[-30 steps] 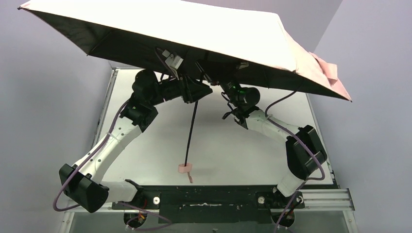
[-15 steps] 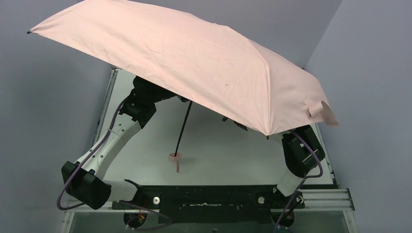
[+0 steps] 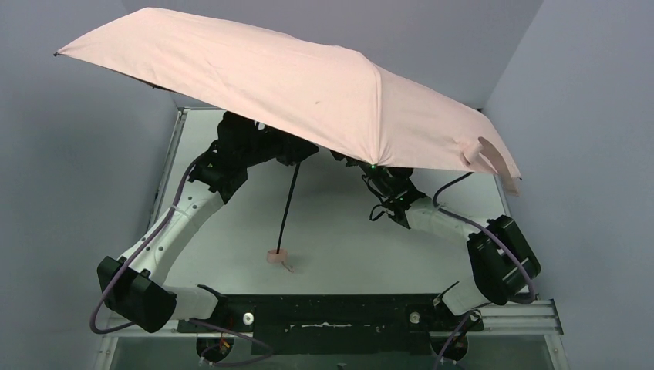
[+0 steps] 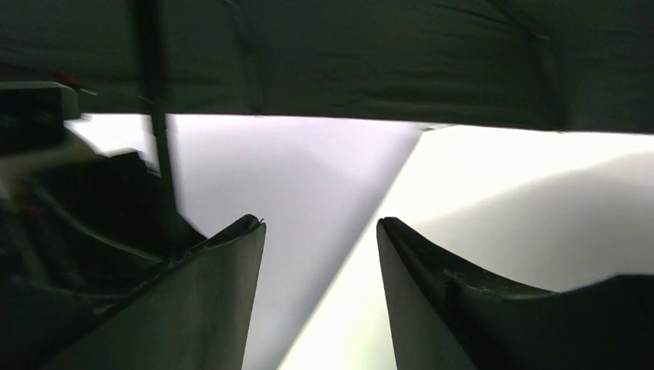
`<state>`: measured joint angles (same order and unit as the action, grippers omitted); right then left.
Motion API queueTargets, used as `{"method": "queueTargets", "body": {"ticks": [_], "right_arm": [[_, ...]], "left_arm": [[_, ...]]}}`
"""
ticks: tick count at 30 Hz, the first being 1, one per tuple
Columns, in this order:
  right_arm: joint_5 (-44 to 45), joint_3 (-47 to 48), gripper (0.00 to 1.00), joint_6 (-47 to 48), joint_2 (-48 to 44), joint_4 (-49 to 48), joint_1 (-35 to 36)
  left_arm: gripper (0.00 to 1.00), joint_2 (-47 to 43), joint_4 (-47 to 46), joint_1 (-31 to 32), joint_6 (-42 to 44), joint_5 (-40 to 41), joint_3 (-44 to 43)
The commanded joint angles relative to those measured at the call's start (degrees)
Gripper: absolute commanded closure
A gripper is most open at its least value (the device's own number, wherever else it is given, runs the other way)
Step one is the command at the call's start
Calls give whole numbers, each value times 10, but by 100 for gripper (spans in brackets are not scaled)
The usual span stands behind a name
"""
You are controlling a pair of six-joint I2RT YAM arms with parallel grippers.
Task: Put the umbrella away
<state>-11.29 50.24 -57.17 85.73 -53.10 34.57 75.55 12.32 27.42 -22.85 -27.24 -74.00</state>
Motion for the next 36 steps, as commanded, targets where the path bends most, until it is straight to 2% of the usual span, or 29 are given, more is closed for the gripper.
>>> {"method": "queueTargets", "body": {"ticks": [1,5,10,16,21,25,31,36], "right_arm": [[100,-50,43,126,-18,8,4],[169,-110,42,188,4,-50,14],[205,-148,41,287,39,-95,28],[257,-155,40,409,63,-92,62],[317,-139,40,514,50,-45,94],[332,-131,39,518,-1,-2,103],[349,-64,36,483,-93,213,103],[357,-63,33,475,-141,212,104]], "left_arm": [[100,-30,-34,-2,34,36,-33],[100,-33,-27,-3,41,54,-28],[100,-34,-24,-3,46,59,-25],[100,-34,-19,-3,50,66,-24],[100,-32,-16,-3,52,73,-21],[100,-30,-13,-3,57,87,-19],[100,-26,4,-1,69,115,-22],[100,-23,26,11,91,158,-25]]}}
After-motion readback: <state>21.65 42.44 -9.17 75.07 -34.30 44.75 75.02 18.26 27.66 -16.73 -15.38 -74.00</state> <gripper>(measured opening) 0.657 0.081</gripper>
